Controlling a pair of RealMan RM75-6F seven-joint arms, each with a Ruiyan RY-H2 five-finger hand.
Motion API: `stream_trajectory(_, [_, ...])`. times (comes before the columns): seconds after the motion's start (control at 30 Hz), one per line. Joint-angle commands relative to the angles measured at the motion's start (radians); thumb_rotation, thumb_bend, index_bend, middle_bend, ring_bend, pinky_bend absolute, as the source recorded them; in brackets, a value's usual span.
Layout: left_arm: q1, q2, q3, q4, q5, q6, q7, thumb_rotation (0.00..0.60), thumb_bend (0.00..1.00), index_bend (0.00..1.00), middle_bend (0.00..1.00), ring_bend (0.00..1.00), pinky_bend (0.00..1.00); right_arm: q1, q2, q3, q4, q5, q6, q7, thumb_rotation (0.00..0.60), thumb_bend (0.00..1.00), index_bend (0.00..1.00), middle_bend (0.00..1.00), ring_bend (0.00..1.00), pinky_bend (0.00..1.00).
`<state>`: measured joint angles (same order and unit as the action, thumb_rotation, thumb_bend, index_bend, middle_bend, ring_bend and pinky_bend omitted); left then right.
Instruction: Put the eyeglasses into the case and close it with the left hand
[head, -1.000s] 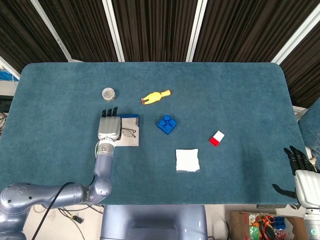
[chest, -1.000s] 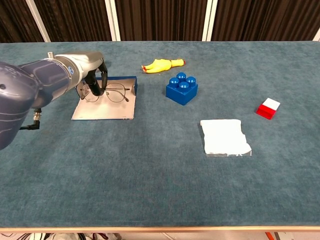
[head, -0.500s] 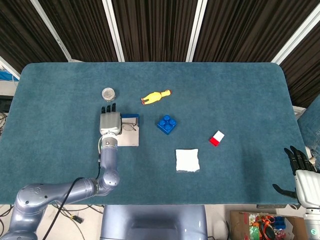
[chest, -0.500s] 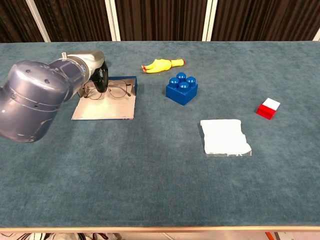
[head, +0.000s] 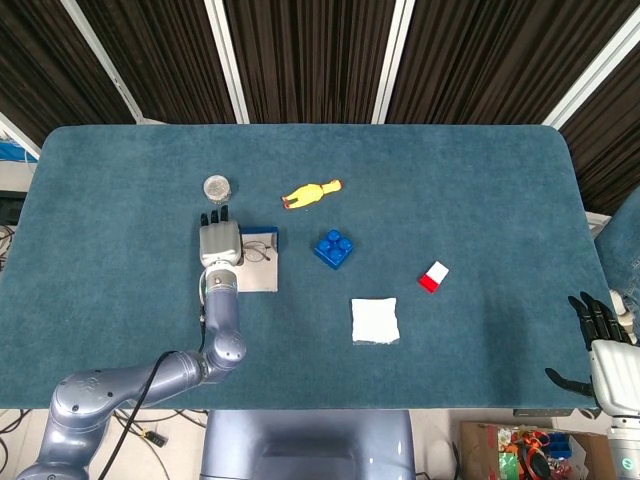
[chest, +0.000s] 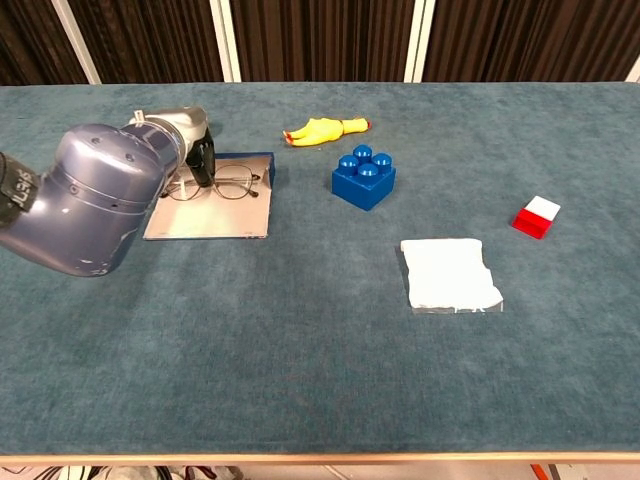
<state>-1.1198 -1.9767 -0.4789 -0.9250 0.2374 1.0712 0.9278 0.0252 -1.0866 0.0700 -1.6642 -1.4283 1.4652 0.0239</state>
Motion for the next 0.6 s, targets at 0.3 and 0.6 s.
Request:
stream_trajectory(0.3, [-0.001,-0.022,-0.020,0.027,0.018,-0.013,-0.001,0.600,0.43,0.57,0.03,0.00,0.00,0.001,0.001,0.000,-0.001,0.000,-0.002,0.003,0.600,0.03,0.00,0.00,0.02,0.19])
stream_trajectory(0.6, [0.011,-0.021,-0.015,-0.013,0.057,0.006,-0.005,0.600,0.43,0.56,0.02,0.00,0.00,0.001,0.002,0.000,-0.003,0.003,-0.004,0.003,0.600,0.03,0.00,0.00,0.02,0.19])
